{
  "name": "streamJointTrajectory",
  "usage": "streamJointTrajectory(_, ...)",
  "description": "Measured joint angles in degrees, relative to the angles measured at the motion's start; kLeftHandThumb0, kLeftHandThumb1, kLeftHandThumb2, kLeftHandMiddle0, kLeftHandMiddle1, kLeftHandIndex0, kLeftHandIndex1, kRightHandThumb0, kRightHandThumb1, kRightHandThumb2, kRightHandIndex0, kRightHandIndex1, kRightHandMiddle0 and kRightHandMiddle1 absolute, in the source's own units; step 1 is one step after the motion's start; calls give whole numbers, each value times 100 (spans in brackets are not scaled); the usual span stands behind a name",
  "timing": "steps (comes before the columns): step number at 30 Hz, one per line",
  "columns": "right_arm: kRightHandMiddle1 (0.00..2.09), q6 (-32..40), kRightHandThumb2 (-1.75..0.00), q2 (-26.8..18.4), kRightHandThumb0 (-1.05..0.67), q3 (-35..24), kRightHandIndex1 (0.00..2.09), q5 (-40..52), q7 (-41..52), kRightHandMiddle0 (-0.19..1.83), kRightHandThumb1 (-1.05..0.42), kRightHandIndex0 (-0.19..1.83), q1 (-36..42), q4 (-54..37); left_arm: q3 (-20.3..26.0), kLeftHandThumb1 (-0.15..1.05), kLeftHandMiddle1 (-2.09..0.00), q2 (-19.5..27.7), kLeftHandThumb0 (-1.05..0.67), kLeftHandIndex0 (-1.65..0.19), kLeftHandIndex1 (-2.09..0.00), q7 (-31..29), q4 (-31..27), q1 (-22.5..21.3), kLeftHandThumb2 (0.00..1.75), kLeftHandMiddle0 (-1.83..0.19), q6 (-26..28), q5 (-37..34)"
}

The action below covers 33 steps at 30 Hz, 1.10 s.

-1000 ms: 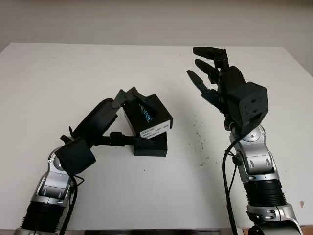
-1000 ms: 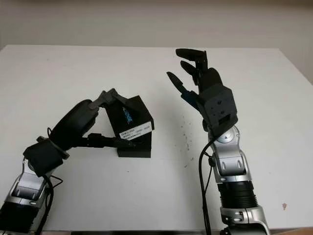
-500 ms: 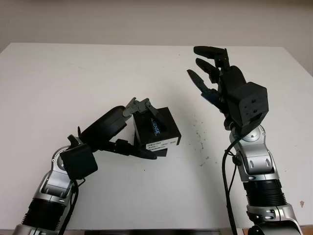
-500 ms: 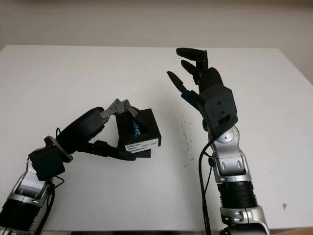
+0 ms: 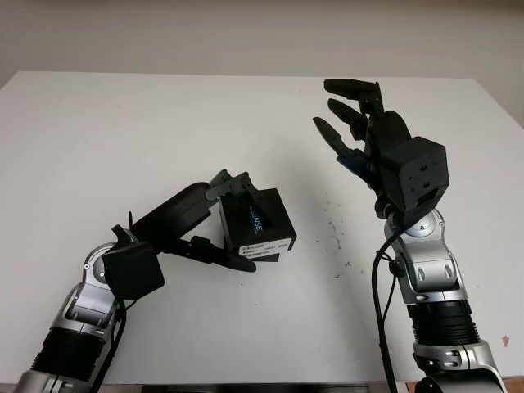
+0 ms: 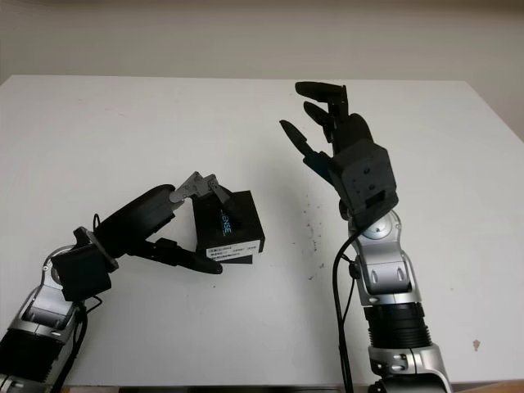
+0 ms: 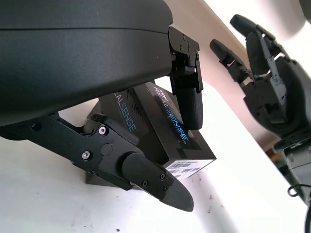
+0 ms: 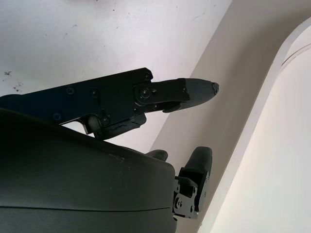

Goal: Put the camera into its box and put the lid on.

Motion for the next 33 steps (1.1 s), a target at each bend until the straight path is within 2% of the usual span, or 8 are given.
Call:
streamJointTrajectory(13, 111, -19, -24, 1, -50, 1, 48, 26, 69, -18, -105, 8, 18, -13, -92, 104, -171, 112, -17, -16, -158, 61, 4, -145, 6, -18, -211, 311)
streamJointTrajectory(25, 112, -61, -24, 2, -51, 10, 50, 15, 51, -18, -105, 8, 37, -16, -254, 103, -159, 144, -18, -20, -158, 229, 332, -416, 5, -19, -707, 694)
streamJointTrajectory(30, 113, -78, -23, 5, -52, 9, 51, 21, 43, -19, -105, 7, 39, -34, -286, 102, -155, 212, -17, -19, -154, 249, 338, -452, 5, -15, -715, 748)
streamJointTrajectory(33, 113, -70, -24, 6, -52, 8, 51, 25, 41, -19, -105, 7, 42, -104, -301, 103, -159, 239, -16, -19, -154, 288, 339, -476, 5, -9, -779, 833)
